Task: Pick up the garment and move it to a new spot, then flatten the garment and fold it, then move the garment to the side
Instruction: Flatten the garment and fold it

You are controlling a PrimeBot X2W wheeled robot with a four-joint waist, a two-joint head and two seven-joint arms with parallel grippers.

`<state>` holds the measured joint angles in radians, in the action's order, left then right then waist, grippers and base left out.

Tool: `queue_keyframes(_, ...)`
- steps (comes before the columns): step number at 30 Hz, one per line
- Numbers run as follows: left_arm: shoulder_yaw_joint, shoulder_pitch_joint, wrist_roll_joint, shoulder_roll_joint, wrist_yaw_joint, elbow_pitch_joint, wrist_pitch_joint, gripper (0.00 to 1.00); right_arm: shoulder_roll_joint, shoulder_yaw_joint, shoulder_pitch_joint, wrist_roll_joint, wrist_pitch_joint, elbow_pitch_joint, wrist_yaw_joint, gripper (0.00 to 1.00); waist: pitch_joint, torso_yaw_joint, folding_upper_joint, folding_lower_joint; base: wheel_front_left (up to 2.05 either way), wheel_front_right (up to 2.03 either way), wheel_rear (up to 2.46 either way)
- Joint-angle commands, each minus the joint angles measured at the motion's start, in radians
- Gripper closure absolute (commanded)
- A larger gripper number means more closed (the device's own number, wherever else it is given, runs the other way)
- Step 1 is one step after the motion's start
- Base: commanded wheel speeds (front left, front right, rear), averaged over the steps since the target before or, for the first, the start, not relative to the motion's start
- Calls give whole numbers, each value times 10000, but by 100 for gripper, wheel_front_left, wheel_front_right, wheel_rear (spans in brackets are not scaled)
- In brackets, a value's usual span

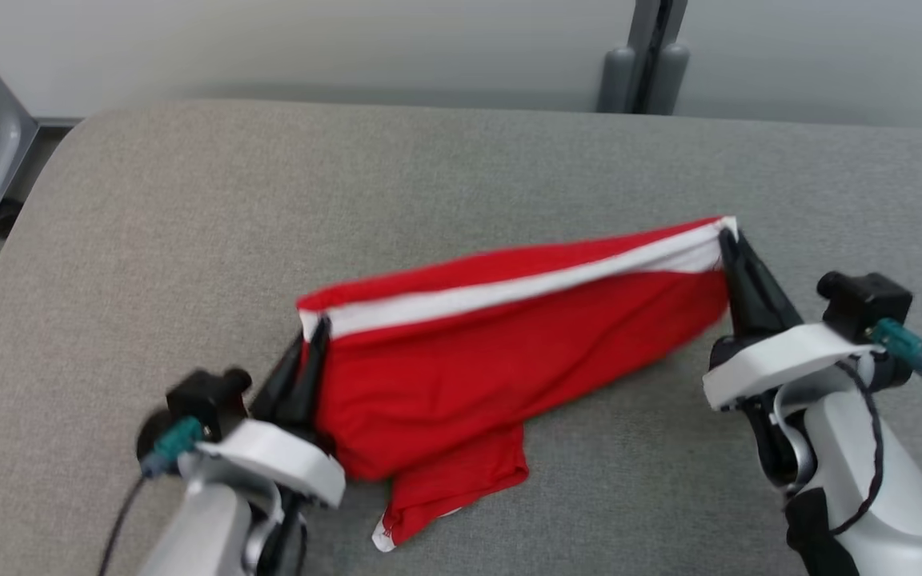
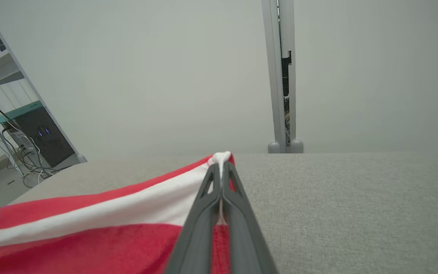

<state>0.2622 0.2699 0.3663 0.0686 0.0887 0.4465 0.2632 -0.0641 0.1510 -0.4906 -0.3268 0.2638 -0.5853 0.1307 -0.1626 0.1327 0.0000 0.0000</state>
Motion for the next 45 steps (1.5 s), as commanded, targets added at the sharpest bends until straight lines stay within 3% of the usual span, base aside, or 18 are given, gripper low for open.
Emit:
queue_keyframes(1, 0, 652, -236, 361, 121, -187, 14, 100, -32, -176, -215, -112, 1, 373, -1, 100, 315, -238, 0, 0, 0, 0, 0)
queue_keyframes(8, 87, 3423, -128, 1392, 350, -684, -846, 100, -171, -553, -1396, -151, 0, 1380, -1, 100, 584, -813, 0, 0, 0, 0, 0)
queue_keyframes(16, 185, 6322, 1, 1917, 404, -210, -1628, 100, -671, -419, -3945, 542, -2, 961, -3, 100, -372, -1320, 0, 0, 0, 0, 0)
queue_keyframes(22, 363, 8941, -341, 1872, 396, 1203, -894, 100, -926, -1242, -6616, 1502, -2, 330, -4, 100, -1463, -1531, 0, 0, 0, 0, 0)
queue_keyframes(26, 370, 9854, -3, 1611, 400, 2011, -303, 100, -896, -1695, -7359, 2025, -2, 347, -14, 100, -1971, -1600, 0, 0, 0, 0, 0)
queue_keyframes(33, 1007, 8365, 816, 1218, 408, 2925, 11, 100, -551, -1031, -5264, 1685, 0, 893, -3, 100, -2121, -1794, 0, 0, 0, 0, 0)
queue_keyframes(39, 1359, 5433, 1580, 875, 413, 2897, 21, 100, -515, -205, -2075, 677, 0, 1609, -1, 100, -1556, -1829, 0, 0, 0, 0, 0)
queue_keyframes(45, 1542, 2671, 1616, 570, 415, 2553, 24, 100, -515, 447, 563, 33, 0, 1893, -1, 100, -794, -1845, 0, 0, 0, 0, 0)
